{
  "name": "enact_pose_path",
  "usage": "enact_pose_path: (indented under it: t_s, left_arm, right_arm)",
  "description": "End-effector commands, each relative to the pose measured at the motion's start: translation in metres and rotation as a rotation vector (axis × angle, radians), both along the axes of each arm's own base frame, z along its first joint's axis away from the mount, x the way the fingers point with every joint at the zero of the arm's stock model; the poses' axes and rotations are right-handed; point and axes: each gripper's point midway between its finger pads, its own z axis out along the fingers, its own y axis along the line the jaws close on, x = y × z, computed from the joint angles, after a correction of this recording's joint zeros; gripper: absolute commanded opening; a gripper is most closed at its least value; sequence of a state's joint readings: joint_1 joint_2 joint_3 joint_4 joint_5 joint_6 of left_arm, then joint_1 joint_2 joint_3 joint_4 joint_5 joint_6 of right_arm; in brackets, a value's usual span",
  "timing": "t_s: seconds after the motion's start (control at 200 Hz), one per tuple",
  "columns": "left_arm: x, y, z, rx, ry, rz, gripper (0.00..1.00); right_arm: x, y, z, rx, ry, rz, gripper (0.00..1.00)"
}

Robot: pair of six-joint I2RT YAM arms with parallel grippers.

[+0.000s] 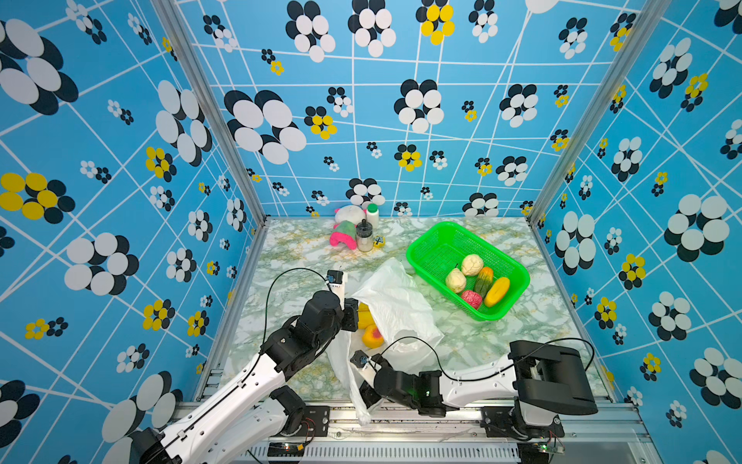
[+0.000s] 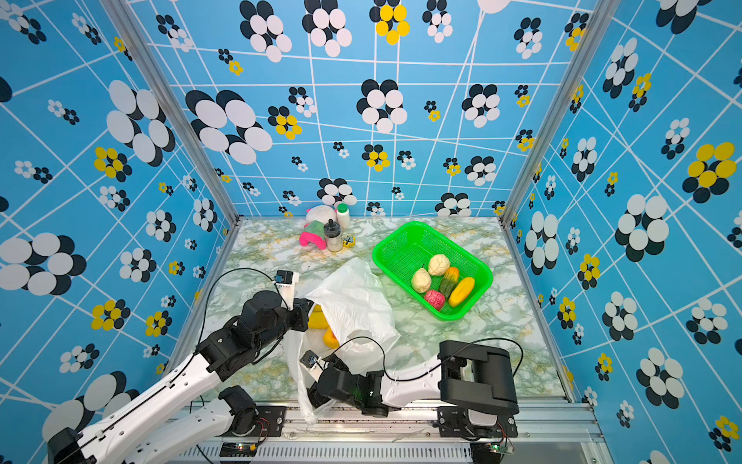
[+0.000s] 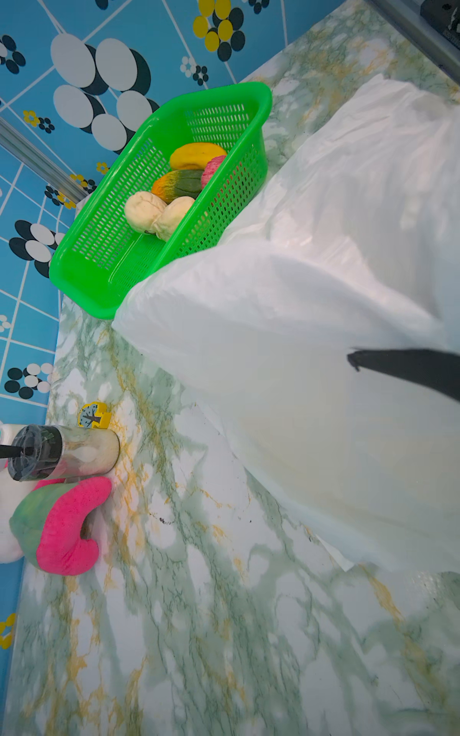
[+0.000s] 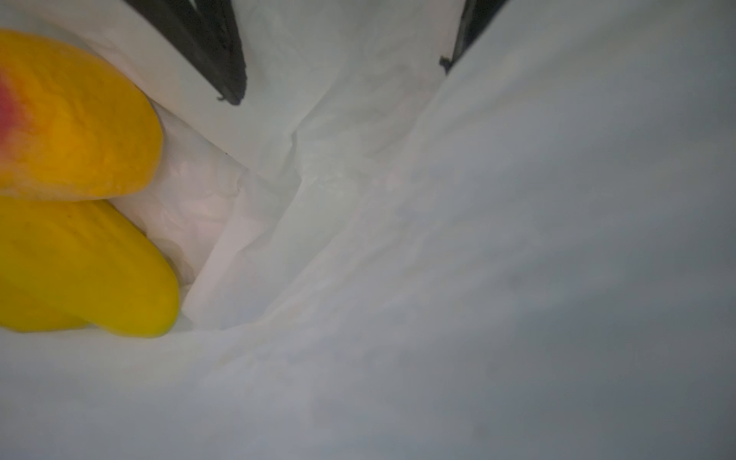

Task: Untie the knot of the plastic bag and take out the fruit
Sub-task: Pick up the fruit from the plastic bag.

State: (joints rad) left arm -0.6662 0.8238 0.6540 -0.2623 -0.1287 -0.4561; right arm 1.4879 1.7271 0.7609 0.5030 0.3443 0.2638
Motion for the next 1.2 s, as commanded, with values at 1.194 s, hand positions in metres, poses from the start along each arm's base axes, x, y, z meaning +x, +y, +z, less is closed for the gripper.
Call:
enact_pose_path:
  t_s: [1.194]
  left_arm:
    - [0.001, -0.009, -0.006, -0.022, -0.028, -0.039, 0.00]
  right_arm:
    - [0.130, -0.058, -0.055, -0.231, 0.018, -0.538, 0.81]
